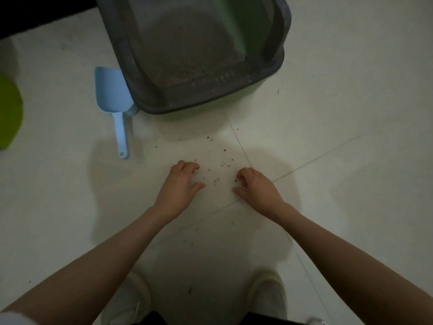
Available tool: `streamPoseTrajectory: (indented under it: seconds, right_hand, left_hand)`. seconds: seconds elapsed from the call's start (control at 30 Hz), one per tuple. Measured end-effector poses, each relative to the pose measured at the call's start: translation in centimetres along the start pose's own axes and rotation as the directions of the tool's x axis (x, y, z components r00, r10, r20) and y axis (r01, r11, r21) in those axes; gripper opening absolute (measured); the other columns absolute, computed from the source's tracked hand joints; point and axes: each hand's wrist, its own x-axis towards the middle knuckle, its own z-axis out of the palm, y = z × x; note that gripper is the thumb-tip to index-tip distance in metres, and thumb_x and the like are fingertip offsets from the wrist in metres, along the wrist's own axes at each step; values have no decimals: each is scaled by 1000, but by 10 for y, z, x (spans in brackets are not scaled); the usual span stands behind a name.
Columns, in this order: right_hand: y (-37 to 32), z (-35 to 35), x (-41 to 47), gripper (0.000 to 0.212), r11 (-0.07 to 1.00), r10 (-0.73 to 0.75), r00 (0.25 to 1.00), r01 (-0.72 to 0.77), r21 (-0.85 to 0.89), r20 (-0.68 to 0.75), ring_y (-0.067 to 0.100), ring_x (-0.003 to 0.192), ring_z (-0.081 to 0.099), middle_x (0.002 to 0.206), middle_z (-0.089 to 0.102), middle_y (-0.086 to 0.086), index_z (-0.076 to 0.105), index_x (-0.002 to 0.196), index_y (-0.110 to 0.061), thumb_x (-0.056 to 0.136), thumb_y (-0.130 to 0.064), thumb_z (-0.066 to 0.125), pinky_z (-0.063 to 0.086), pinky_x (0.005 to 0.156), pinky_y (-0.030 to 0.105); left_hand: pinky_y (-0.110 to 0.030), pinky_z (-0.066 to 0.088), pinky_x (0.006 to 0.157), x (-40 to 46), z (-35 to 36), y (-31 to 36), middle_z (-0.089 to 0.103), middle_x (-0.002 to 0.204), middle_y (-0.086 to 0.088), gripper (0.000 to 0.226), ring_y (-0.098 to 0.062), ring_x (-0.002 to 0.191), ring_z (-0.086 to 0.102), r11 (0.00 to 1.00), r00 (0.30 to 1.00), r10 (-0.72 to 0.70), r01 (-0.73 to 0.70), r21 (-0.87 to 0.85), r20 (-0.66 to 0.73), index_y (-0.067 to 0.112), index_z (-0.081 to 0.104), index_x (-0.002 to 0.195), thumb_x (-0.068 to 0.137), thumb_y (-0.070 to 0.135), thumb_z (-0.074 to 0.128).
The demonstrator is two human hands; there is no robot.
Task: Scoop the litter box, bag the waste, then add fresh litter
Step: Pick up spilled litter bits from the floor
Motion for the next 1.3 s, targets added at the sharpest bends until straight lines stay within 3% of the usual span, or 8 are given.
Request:
streamPoseTrajectory:
  seconds: [0.23,0.5,0.63,0.7,0.83,0.97,1.13,1.3]
  right_hand:
    - [-3,1,8,20,999,-11,998,8,-42,-57,29,98,55,109,57,8,54,107,-9,94,-24,49,45,77,37]
    - [-3,5,14,19,999,-15,993,11,-39,-119,26,95,58,107,60,4,59,103,-12,93,-23,49,45,77,35]
    - [-3,6,14,6,969,68,990,-37,245,-122,20,74,54,81,57,2,59,85,-11,87,-12,53,39,66,23]
    - [-5,2,12,13,843,220,970,-137,519,-102,12,63,51,69,55,-3,56,74,-15,84,-7,56,39,60,17]
    - [-8,-5,7,23,399,352,934,-210,892,63,15,60,54,68,57,6,55,69,-11,82,7,54,46,55,21]
    - [-13,-9,3,24,179,339,929,-222,958,152,17,61,54,72,55,10,54,72,-5,87,11,43,44,54,21]
    - [-24,-6,5,27,-241,229,908,-298,924,352,21,72,56,79,57,15,56,79,1,95,-4,35,48,70,26]
    - [-34,-6,9,44,-482,55,916,-324,814,397,20,83,61,75,71,11,59,92,3,102,-24,26,49,77,28]
  left_hand:
    - [-31,35,98,12,7,9,44,120,-10,57,-25,112,42,995,998,-68,67,71,4,6,50,120,76,33,72]
    - [-29,37,91,15,28,23,48,111,-13,39,-26,105,44,992,997,68,-65,107,-31,2,55,109,79,22,69]
    - [-35,43,85,19,29,26,54,104,-13,22,-27,101,49,994,997,73,-71,83,-22,2,60,100,83,16,64]
    - [-35,43,83,23,29,26,57,99,-13,14,-28,97,53,993,997,70,-68,93,-21,3,63,93,84,14,63]
    - [-41,45,81,25,28,27,57,100,-15,13,-31,98,52,977,994,107,-109,182,22,2,64,95,89,12,57]
    - [-38,39,82,25,22,20,55,101,-16,13,-32,98,48,937,977,200,-211,277,68,1,61,96,91,9,51]
    - [-21,32,79,21,-5,31,51,85,2,10,-14,87,41,974,961,220,-227,-24,-165,8,64,87,88,17,59]
    - [-27,36,75,10,-19,53,49,80,8,19,-14,83,41,897,880,436,-443,5,-189,13,71,87,81,28,60]
